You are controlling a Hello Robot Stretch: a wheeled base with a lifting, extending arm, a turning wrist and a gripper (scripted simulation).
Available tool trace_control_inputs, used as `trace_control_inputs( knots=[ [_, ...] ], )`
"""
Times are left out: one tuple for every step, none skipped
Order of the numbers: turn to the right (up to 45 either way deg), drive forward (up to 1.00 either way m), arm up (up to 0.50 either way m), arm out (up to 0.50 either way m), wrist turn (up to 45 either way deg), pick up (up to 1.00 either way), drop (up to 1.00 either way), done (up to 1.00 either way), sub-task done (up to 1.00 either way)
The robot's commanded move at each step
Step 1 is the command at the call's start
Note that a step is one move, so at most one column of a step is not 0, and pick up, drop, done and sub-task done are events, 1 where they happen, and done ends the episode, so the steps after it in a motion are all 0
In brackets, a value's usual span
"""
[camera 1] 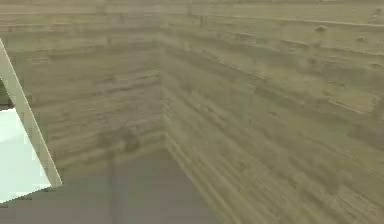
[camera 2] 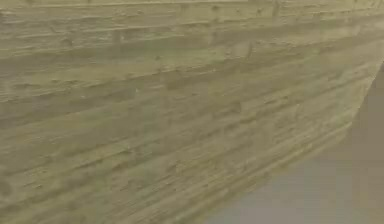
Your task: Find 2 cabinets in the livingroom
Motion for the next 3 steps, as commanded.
trace_control_inputs(
  knots=[
    [45.0, 0.00, 0.00, 0.00, 0.0, 0.00, 0.00, 0.00, 0.00],
    [45.0, 0.00, 0.00, 0.00, 0.0, 0.00, 0.00, 0.00, 0.00],
    [45.0, 0.00, 0.00, 0.00, 0.0, 0.00, 0.00, 0.00, 0.00]
  ],
)
